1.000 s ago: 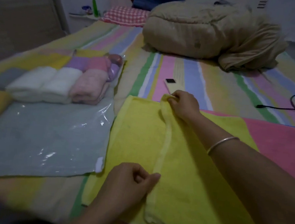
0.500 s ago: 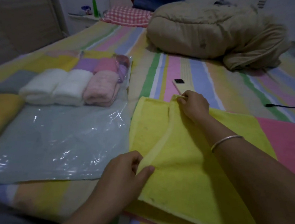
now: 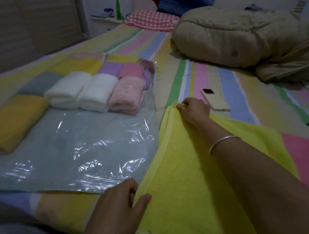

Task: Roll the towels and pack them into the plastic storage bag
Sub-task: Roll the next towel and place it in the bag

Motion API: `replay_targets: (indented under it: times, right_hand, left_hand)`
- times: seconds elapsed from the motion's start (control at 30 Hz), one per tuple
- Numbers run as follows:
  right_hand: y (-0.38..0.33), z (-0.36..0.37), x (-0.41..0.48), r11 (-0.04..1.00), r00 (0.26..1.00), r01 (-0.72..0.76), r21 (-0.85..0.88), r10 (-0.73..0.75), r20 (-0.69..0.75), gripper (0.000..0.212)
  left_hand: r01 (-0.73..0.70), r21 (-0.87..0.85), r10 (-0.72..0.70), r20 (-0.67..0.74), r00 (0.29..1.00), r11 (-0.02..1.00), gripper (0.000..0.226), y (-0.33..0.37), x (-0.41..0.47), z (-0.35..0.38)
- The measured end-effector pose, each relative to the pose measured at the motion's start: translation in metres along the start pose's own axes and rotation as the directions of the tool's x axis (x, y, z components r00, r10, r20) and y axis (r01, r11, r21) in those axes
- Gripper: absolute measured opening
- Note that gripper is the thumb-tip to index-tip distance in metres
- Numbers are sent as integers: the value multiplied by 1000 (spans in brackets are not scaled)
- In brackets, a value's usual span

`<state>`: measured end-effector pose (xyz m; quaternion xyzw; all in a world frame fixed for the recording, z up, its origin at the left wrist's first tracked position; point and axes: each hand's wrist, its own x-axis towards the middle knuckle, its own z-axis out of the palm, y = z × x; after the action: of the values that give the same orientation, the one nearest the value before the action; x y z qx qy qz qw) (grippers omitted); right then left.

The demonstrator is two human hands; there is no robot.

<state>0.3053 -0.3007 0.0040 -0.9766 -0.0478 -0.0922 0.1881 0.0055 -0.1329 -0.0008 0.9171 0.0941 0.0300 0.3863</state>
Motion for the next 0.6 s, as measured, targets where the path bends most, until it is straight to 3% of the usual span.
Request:
replay_targets:
  times: [0.13, 0.2, 0.27, 0.37, 0.47, 0.6]
  right_hand:
    - [3, 10, -6, 996, 998, 63, -58, -62, 16, 33]
    - [4, 9, -14, 971, 978, 200, -128, -206, -31, 36]
    - [3, 2, -24, 886, 893, 431, -171, -446, -62, 31]
    - [-1, -7, -39, 663, 680, 724, -191, -733, 34, 26]
    - [-7, -12, -48, 575, 603, 795, -194, -786, 139, 26]
    - [-13, -20, -52, 592, 630, 776, -217, -742, 228, 12]
  left_hand:
    - [12, 29, -14, 77, 997, 999, 39, 0, 4, -3]
    - [4, 89, -12, 90, 996, 996, 51, 4, 10, -7]
    - [7, 174, -18, 67, 998, 985, 59, 11, 17, -10]
    - [27, 313, -30, 2, 1000, 949, 54, 26, 27, -12]
    - [15, 361, -2, -36, 999, 932, 49, 35, 40, -4]
    - [-14, 357, 31, -44, 999, 934, 40, 37, 61, 13]
